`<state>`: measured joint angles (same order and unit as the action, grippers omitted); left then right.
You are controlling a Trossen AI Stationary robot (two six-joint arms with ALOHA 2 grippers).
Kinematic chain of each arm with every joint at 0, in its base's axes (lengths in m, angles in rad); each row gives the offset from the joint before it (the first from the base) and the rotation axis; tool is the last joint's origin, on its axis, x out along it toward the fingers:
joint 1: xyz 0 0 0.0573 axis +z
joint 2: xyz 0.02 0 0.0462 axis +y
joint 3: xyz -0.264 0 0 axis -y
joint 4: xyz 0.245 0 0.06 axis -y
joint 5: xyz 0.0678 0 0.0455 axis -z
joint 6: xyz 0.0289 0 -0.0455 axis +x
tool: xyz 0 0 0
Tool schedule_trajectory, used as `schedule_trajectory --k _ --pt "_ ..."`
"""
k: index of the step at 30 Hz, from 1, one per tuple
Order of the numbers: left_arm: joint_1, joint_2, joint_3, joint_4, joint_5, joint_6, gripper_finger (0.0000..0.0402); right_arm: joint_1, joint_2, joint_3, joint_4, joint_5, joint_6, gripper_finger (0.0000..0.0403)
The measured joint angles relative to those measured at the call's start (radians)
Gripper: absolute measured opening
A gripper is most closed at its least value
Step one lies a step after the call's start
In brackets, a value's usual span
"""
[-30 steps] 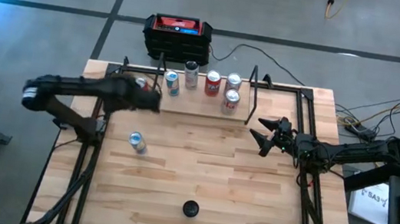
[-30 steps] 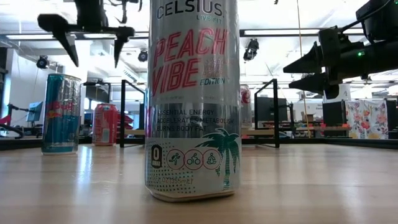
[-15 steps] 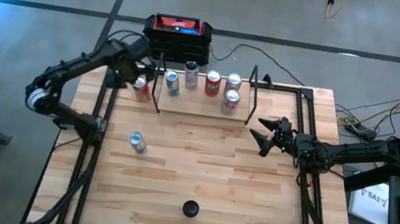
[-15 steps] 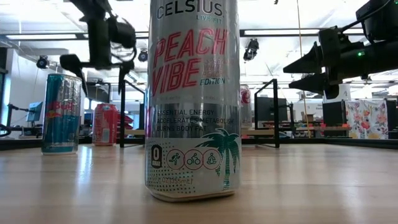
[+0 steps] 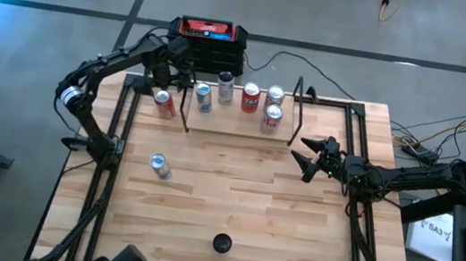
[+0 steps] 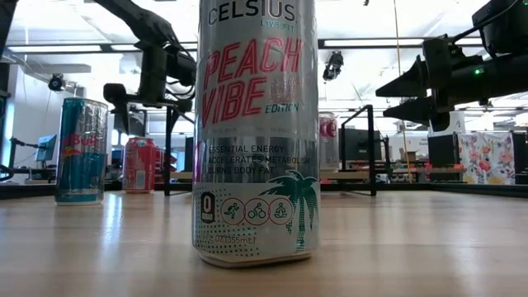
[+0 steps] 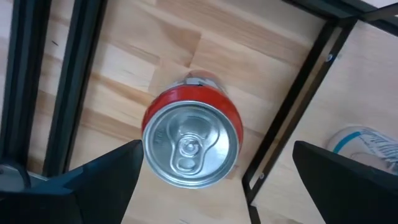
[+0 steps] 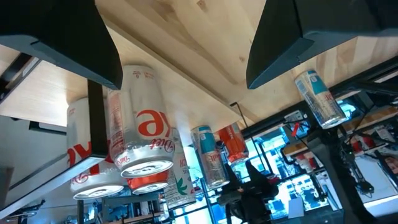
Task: Place canned beverage on shelf
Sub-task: Put the red soda can on the shelf aligned with the other red soda can
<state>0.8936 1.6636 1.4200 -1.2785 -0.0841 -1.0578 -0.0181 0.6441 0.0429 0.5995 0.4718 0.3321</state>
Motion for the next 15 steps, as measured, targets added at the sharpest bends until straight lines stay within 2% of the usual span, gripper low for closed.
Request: schedule_trajectory --k 8,15 --pt "0.000 -0.060 -0.067 0.013 -0.007 -0.028 0.0398 0.000 0.000 0.000 0.000 0.000 0.000 0.0327" --pt "0.000 -0.088 -0.136 0.104 -0.007 -0.037 0.0398 0.000 0.000 0.000 0.000 0.000 0.000 0.0327"
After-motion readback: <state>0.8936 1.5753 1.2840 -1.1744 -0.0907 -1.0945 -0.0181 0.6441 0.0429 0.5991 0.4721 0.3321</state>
